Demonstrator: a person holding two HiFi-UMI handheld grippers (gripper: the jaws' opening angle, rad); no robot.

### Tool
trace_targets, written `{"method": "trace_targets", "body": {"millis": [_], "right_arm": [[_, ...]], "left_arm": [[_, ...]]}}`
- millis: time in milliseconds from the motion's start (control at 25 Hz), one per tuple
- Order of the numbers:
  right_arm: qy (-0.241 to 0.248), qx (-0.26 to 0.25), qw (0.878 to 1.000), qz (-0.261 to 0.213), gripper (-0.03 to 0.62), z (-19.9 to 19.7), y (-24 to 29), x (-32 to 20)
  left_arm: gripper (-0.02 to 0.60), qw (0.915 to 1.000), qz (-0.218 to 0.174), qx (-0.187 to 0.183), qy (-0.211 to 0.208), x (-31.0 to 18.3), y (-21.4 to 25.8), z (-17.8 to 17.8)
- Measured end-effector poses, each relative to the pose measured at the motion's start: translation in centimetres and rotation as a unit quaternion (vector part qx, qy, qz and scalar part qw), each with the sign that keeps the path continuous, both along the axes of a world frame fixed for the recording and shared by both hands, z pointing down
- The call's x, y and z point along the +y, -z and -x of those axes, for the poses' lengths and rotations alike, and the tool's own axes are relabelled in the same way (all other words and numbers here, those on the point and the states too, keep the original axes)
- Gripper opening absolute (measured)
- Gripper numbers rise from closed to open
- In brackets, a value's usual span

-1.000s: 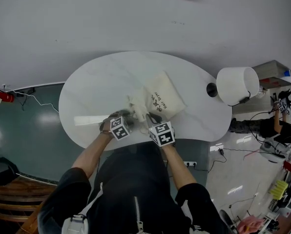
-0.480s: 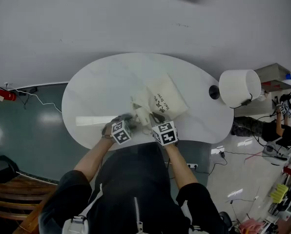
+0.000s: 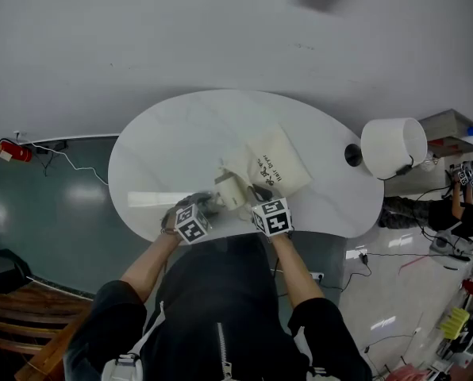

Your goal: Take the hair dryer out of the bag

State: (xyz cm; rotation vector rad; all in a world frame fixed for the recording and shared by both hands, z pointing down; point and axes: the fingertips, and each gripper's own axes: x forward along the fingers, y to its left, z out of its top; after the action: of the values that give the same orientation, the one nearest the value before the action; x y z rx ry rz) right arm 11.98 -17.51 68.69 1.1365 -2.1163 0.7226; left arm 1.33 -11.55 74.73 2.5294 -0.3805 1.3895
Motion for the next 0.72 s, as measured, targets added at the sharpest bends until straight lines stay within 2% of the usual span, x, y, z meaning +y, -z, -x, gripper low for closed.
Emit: {"method": "trace_targets", "body": {"millis": [720], "right_arm": [[0.029,0.023,0.999,0.013,0.031,2.1,-2.1,0.1]], "left_arm": [[0.233,0.9946,-0.012,0.04,0.095,1.3,4.0,4.9]]}}
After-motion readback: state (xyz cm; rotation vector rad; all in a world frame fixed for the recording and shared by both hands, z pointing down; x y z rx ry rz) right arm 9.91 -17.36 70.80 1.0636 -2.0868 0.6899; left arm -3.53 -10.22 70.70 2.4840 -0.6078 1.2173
